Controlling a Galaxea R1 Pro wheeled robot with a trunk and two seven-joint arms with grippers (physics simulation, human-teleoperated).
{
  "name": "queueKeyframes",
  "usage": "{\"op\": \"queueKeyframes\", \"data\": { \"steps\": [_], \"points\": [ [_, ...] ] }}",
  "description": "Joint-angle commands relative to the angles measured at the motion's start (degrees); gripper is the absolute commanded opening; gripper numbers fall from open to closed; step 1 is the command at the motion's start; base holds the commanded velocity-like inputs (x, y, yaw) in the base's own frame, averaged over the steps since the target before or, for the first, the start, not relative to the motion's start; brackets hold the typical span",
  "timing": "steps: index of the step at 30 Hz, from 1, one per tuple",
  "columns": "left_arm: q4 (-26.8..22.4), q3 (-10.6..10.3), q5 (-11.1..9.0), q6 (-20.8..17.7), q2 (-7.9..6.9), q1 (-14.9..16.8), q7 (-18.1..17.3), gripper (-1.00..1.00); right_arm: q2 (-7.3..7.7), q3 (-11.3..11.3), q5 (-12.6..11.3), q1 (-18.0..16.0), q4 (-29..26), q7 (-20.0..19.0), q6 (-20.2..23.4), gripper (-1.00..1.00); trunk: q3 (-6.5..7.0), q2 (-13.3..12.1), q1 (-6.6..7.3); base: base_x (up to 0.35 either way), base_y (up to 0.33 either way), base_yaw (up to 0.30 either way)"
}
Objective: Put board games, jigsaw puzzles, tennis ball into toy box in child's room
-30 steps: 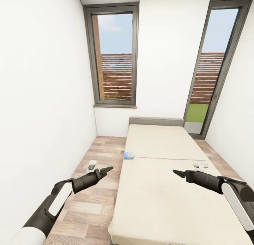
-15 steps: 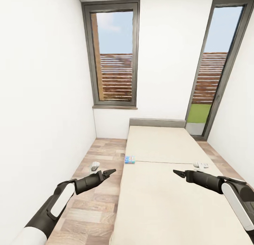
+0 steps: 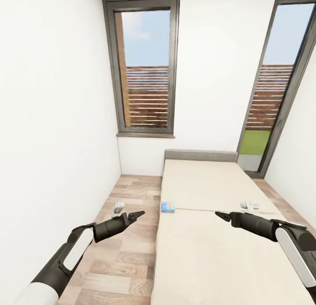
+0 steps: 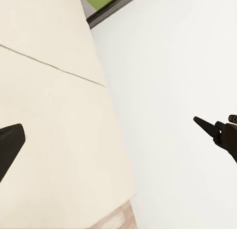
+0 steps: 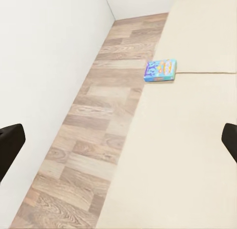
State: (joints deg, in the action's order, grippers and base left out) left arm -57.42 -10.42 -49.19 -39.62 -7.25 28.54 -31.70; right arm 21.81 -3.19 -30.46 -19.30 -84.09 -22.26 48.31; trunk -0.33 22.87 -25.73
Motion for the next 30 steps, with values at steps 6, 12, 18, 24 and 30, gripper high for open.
{"op": "queueKeyframes", "data": {
  "steps": [6, 12, 18, 24, 30],
  "points": [
    [0.02, -0.09, -0.38, -0.28, -0.05, 0.03, 0.05, 1.0, -0.01, -0.07, 0.1, -0.05, -0.02, -0.36, 0.35, 1.0, -0.04, 0.05, -0.05, 0.269, 0.201, 0.0],
    [0.02, -0.05, -0.4, -0.28, -0.05, 0.03, 0.06, 1.0, -0.01, -0.06, 0.07, -0.06, -0.02, -0.38, 0.39, 1.0, -0.01, 0.05, -0.05, 0.169, 0.148, -0.081],
    [0.02, -0.04, -0.39, -0.28, -0.05, 0.03, 0.06, 1.0, -0.01, -0.06, 0.06, -0.04, -0.02, -0.4, 0.41, 1.0, 0.05, 0.05, -0.05, 0.064, 0.056, -0.13],
    [0.04, -0.04, -0.38, -0.28, -0.05, 0.03, 0.06, 1.0, -0.01, -0.06, 0.05, -0.04, -0.02, -0.41, 0.39, 1.0, 0.07, 0.05, -0.05, 0.022, 0.02, -0.051],
    [0.08, -0.04, -0.38, -0.28, -0.05, 0.03, 0.06, 1.0, -0.01, -0.07, 0.05, -0.03, -0.02, -0.4, 0.41, 1.0, 0.08, 0.05, -0.05, 0.008, 0.015, -0.017]
  ]
}}
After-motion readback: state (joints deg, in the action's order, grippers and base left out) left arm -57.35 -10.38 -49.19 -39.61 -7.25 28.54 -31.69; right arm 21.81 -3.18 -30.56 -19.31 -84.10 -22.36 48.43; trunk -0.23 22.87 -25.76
